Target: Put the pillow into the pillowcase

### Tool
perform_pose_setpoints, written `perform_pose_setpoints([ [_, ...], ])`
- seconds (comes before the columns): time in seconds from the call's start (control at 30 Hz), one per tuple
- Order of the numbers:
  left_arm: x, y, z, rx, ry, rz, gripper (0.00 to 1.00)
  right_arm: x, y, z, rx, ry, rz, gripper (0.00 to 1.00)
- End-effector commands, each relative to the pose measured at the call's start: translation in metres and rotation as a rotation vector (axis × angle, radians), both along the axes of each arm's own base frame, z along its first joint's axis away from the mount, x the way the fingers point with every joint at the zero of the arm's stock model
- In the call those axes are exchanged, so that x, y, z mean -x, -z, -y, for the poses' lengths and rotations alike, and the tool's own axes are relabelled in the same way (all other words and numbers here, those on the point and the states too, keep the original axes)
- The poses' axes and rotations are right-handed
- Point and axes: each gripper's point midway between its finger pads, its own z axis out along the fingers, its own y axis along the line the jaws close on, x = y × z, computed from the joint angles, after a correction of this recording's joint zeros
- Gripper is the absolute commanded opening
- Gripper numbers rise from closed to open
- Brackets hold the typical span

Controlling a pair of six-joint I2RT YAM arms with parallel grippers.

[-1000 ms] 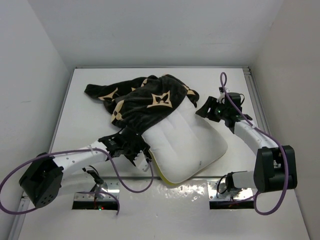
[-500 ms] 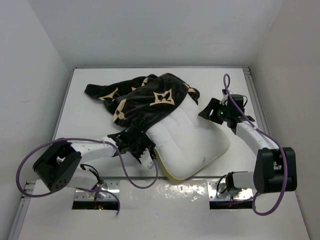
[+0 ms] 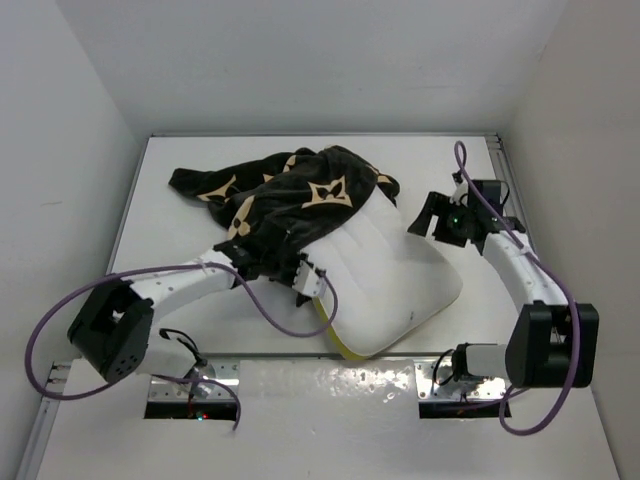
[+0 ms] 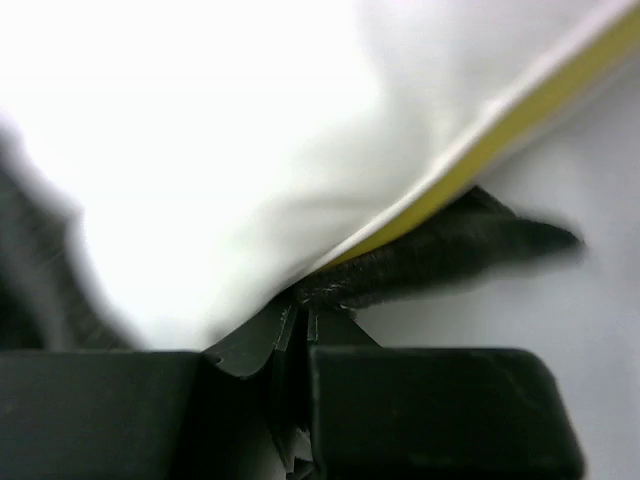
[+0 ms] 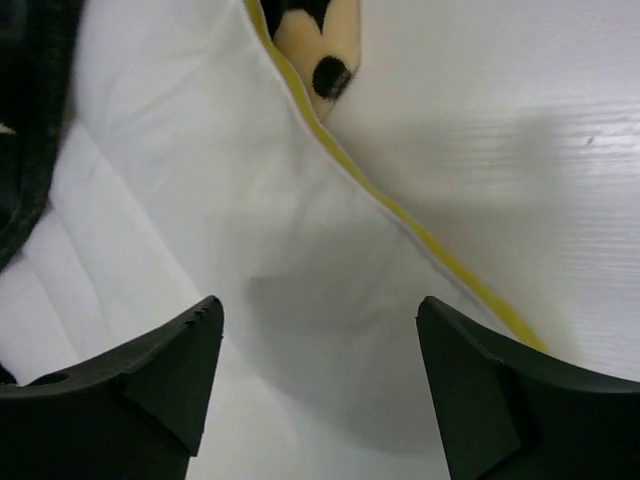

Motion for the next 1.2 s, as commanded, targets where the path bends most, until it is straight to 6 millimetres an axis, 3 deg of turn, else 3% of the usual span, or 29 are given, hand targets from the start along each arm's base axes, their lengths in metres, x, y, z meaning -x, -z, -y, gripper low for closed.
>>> perform_pose_setpoints([
  [0.0, -0.017, -0.091, 0.025, 0.251, -0.094, -0.025, 0.0, -0.002, -0.066, 0.02, 0.151, -0.035, 0.116, 0.79],
  [0.03, -0.015, -0.1, 0.024, 0.271, -0.123, -0.055, 0.0, 0.001, -0.075, 0.026, 0.185, -0.027, 0.12, 0.81],
  [0.07, -0.016, -0.114, 0.025, 0.304, -0.135, -0.059, 0.0, -0.001, -0.102, 0.027, 0.212, -0.045, 0.179, 0.82],
  [0.1, -0.018, -0.13, 0.027, 0.335, -0.167, -0.074, 0.0, 0.011, -0.105, 0.024, 0.209, -0.076, 0.15, 0.82],
  [0.13, -0.018, -0.142, 0.029, 0.362, -0.173, -0.079, 0.0, 0.015, -0.123, 0.023, 0.221, -0.106, 0.185, 0.82],
  [0.17, -0.021, -0.158, 0.032, 0.404, -0.206, -0.094, 0.0, 0.028, -0.122, 0.019, 0.209, -0.131, 0.148, 0.82],
  [0.3, -0.028, -0.202, 0.042, 0.529, -0.263, -0.115, 0.0, 0.06, -0.149, -0.016, 0.106, -0.319, 0.237, 0.72],
  [0.33, -0.03, -0.209, 0.045, 0.551, -0.271, -0.115, 0.0, 0.072, -0.151, -0.038, 0.049, -0.424, 0.274, 0.7],
  [0.37, -0.032, -0.217, 0.047, 0.578, -0.288, -0.117, 0.0, 0.08, -0.166, -0.055, 0.04, -0.505, 0.374, 0.7],
  [0.43, -0.038, -0.226, 0.053, 0.597, -0.291, -0.085, 0.0, 0.096, -0.154, -0.072, 0.019, -0.595, 0.405, 0.73],
  [0.47, -0.039, -0.226, 0.055, 0.59, -0.286, -0.071, 0.0, 0.1, -0.158, -0.083, 0.018, -0.622, 0.451, 0.76],
  [0.5, -0.041, -0.222, 0.057, 0.574, -0.286, -0.062, 0.0, 0.102, -0.146, -0.086, 0.002, -0.581, 0.404, 0.76],
  [0.53, -0.039, -0.223, 0.059, 0.572, -0.275, -0.059, 0.0, 0.095, -0.136, -0.082, 0.037, -0.519, 0.384, 0.76],
  [0.63, -0.031, -0.225, 0.063, 0.556, -0.225, -0.041, 0.0, 0.092, -0.113, -0.105, 0.036, -0.52, 0.352, 0.83],
  [0.7, -0.022, -0.224, 0.066, 0.542, -0.181, -0.043, 0.0, 0.091, -0.085, -0.122, 0.083, -0.562, 0.296, 0.95],
  [0.83, -0.009, -0.218, 0.065, 0.497, -0.129, -0.025, 0.0, 0.071, -0.074, -0.163, 0.023, -0.586, 0.297, 0.94],
  [0.9, -0.007, -0.212, 0.061, 0.475, -0.132, -0.027, 0.0, 0.065, -0.075, -0.18, 0.011, -0.607, 0.311, 0.88],
  [0.97, -0.004, -0.208, 0.055, 0.458, -0.131, -0.022, 0.0, 0.051, -0.067, -0.188, 0.036, -0.579, 0.31, 0.48],
  [1.0, -0.002, -0.208, 0.053, 0.455, -0.117, -0.012, 0.0, 0.037, -0.06, -0.188, 0.038, -0.542, 0.308, 0.1],
  [1.03, 0.001, -0.207, 0.051, 0.447, -0.109, -0.018, 0.0, 0.03, -0.059, -0.188, 0.029, -0.511, 0.305, 0.0],
  [1.1, 0.009, -0.204, 0.049, 0.438, -0.08, -0.029, 0.0, 0.011, -0.069, -0.194, -0.063, -0.435, 0.332, 0.0],
  [1.17, 0.019, -0.197, 0.045, 0.407, -0.022, -0.031, 0.0, -0.016, -0.093, -0.19, -0.187, -0.293, 0.409, 0.0],
])
